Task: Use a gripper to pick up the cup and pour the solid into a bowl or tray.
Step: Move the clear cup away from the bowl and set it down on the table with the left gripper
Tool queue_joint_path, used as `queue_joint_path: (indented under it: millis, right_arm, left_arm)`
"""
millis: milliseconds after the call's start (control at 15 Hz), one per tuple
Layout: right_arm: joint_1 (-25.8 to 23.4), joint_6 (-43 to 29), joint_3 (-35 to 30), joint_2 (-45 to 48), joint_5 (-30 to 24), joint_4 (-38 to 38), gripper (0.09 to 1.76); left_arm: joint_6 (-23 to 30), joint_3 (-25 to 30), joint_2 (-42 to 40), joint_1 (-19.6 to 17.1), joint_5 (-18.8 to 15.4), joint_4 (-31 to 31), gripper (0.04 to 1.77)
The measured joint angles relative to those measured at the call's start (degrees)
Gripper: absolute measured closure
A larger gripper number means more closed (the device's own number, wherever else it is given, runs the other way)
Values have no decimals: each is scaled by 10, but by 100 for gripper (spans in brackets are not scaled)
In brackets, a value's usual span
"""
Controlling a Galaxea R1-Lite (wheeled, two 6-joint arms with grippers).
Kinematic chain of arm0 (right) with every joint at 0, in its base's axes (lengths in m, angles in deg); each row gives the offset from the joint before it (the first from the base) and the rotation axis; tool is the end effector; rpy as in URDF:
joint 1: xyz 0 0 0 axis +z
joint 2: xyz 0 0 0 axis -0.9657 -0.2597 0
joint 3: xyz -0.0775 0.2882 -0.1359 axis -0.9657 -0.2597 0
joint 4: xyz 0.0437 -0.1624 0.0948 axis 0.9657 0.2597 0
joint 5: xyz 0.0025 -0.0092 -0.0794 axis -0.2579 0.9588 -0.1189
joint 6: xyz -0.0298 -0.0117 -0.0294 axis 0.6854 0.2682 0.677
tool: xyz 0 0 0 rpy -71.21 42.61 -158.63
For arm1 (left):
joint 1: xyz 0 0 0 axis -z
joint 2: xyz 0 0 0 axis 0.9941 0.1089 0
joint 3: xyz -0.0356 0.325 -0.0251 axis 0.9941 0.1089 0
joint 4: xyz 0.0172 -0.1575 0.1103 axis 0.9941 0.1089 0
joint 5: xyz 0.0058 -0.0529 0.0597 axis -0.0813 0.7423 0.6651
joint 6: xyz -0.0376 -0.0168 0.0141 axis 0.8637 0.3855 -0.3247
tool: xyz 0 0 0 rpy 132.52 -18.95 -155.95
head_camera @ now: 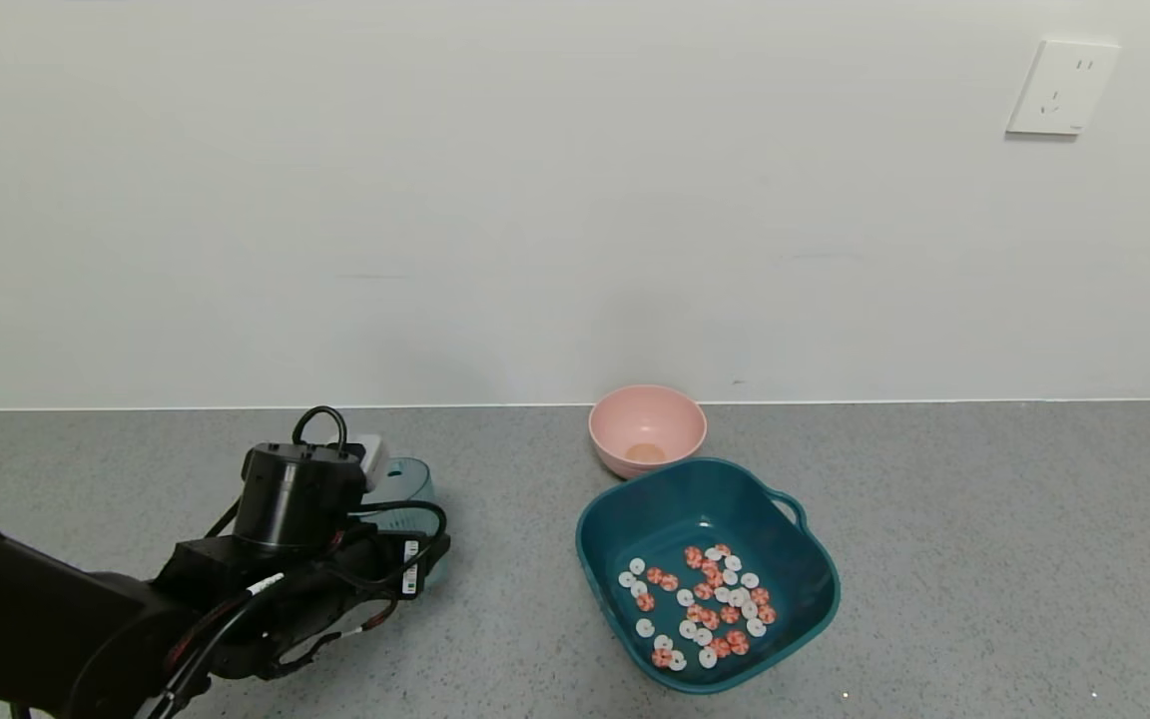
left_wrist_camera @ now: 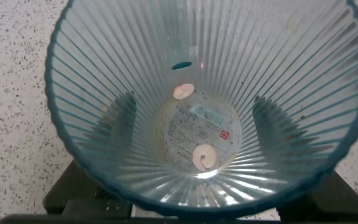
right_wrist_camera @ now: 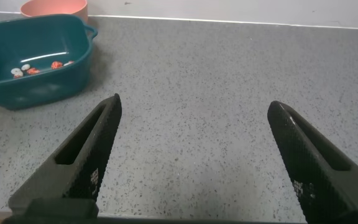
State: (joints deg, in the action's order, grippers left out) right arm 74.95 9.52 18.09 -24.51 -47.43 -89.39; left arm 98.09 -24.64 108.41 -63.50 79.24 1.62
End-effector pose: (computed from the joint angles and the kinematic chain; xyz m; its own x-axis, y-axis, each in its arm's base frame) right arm -0.0268 0.0003 0.0752 1.0000 0.0073 -0.0036 -0.0073 1.0000 -0.0004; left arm 0.2887 -0.0945 0.0990 0.8126 -0.0236 -0.5823 0.0310 0.9995 0.0027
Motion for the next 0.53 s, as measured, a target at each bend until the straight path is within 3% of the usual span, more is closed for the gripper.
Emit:
queue_joint_path:
  millis: [467,533]
  right_arm:
    - [0,0,0,0,0,0,14]
    - [0,0,0,0,0,0,14]
  left_arm:
    - [0,-3,37,1,0,-27,54]
    - [0,-3,41,1,0,-28,44]
